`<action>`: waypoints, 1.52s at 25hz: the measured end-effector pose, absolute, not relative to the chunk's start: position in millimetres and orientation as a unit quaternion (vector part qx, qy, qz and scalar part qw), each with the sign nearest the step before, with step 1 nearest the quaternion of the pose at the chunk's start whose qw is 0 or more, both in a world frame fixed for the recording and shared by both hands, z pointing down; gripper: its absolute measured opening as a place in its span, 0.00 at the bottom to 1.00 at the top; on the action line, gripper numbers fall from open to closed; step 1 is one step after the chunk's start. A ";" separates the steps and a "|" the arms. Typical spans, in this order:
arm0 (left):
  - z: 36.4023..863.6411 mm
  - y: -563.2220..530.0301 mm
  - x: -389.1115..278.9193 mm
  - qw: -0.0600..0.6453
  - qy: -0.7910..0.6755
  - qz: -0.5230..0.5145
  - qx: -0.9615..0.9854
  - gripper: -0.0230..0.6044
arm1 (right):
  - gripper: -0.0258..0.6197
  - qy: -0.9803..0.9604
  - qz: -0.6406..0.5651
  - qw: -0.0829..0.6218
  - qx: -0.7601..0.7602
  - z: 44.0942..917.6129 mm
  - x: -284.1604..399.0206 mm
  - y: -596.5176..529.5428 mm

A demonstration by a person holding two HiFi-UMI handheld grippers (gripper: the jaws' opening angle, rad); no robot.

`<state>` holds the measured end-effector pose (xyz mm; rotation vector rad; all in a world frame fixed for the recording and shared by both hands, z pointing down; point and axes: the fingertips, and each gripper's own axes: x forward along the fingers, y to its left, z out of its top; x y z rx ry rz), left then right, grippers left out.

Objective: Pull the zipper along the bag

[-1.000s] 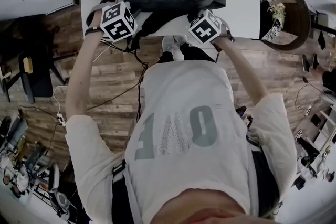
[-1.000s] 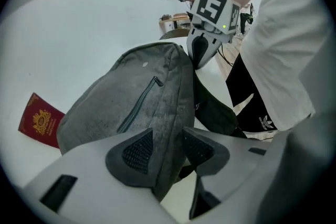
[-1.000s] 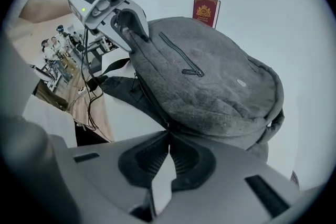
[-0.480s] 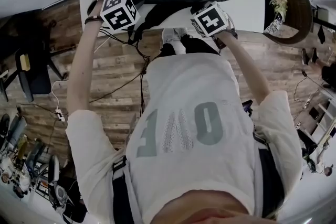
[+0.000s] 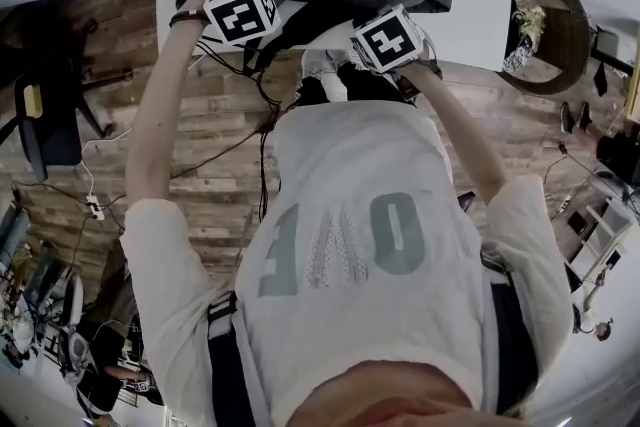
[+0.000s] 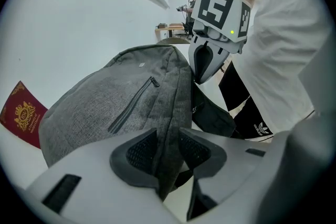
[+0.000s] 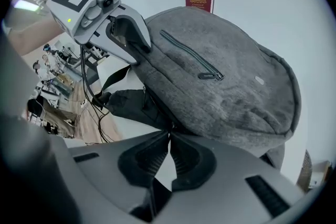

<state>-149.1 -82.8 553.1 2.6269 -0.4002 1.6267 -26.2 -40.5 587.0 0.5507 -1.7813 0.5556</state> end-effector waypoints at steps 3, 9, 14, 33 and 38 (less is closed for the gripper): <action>552.3 -82.0 -148.1 0.020 -0.128 0.521 0.843 0.27 | 0.09 -0.760 0.260 0.550 0.228 585.1 -43.1 -36.1; 550.4 -82.6 -146.8 0.018 -0.129 0.518 0.845 0.27 | 0.09 -0.776 0.252 0.543 0.198 584.7 -89.0 -35.0; 550.7 -85.2 -148.8 0.017 -0.131 0.521 0.843 0.27 | 0.09 -0.778 0.245 0.547 0.190 584.0 -105.7 -34.6; 538.4 -102.4 -147.1 0.033 -0.176 0.495 0.850 0.29 | 0.32 -0.832 0.277 0.450 0.166 574.0 -96.4 -28.2; 486.2 -128.6 -135.2 -0.007 -0.231 0.455 0.860 0.30 | 0.31 -0.857 0.250 0.411 0.188 533.8 -80.3 -50.2</action>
